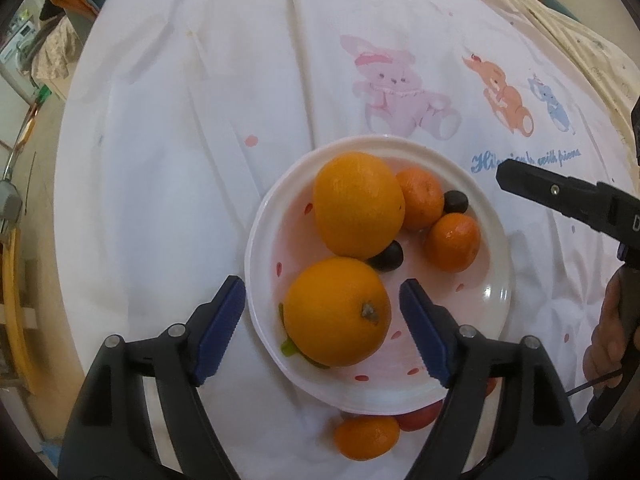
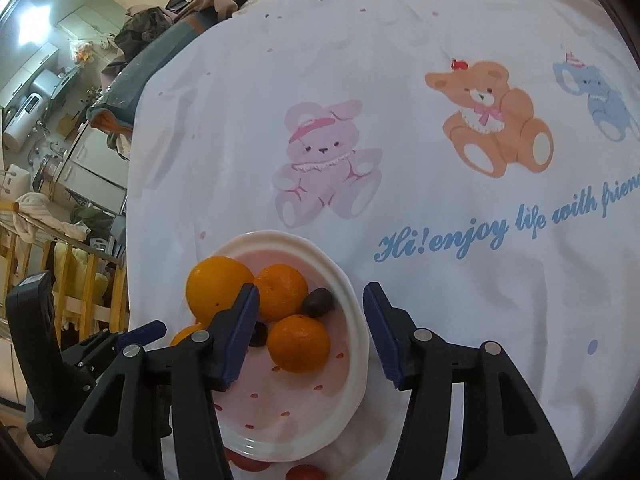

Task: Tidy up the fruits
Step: 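Open the left tool to drop the orange while the right tool releases the plum, then withdraw both open tools from the plate toward the remaining fruit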

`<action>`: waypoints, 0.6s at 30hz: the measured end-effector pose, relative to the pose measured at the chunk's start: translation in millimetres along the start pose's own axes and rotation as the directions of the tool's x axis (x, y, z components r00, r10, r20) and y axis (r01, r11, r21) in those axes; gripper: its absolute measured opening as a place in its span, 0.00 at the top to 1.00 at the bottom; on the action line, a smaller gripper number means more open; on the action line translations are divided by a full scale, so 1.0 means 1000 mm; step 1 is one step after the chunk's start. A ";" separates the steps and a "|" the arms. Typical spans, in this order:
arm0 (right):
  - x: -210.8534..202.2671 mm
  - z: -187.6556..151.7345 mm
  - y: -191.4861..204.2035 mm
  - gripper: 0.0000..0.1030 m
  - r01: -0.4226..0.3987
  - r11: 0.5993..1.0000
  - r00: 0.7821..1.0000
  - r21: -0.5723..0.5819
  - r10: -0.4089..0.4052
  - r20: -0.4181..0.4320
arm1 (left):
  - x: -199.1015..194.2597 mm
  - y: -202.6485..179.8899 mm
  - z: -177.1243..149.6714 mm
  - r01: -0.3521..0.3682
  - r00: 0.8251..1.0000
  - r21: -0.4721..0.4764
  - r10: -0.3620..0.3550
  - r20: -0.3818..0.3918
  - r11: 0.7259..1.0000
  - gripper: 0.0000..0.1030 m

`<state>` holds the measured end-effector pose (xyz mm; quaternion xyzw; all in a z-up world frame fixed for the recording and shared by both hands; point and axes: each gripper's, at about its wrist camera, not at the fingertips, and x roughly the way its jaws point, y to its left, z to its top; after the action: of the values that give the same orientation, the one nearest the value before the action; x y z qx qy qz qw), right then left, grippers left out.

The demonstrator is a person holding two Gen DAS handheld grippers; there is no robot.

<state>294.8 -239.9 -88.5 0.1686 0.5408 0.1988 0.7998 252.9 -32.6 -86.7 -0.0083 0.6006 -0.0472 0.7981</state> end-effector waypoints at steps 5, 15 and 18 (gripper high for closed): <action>-0.012 -0.006 0.005 0.43 0.005 1.000 1.000 -0.010 -0.005 0.011 | -0.009 0.003 -0.003 0.002 1.000 -0.010 -0.002 0.026 1.000 0.26; -0.045 -0.016 0.017 0.43 0.003 0.999 0.999 -0.041 -0.001 0.050 | -0.031 0.012 -0.015 0.006 0.998 -0.074 -0.001 0.065 0.997 0.26; -0.056 -0.024 0.018 0.43 0.014 0.999 0.998 -0.042 -0.011 0.066 | -0.040 0.014 -0.018 0.009 0.997 -0.084 -0.002 0.079 0.996 0.26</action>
<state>251.3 -250.9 -43.5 0.1546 0.5107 0.1998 0.8218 225.4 -14.7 -54.2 -0.0457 0.5699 -0.0237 0.8201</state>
